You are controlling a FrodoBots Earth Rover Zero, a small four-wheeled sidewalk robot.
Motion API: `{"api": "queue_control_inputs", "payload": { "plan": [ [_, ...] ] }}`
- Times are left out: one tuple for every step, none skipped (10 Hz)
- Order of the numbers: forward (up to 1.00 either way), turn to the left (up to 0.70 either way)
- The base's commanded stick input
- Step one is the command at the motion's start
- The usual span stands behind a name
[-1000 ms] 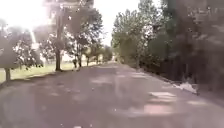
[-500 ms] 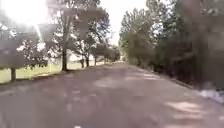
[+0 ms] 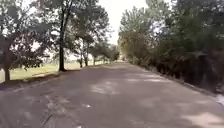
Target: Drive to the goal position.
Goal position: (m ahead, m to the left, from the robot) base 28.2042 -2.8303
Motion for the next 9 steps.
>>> {"api": "queue_control_inputs", "payload": {
  "plan": [
    [1.00,-0.12],
    [1.00,-0.12],
    [1.00,-0.12],
    [1.00,-0.12],
    [1.00,-0.11],
    [1.00,-0.10],
    [1.00,-0.08],
    [1.00,-0.08],
    [1.00,-0.08]
  ]
}}
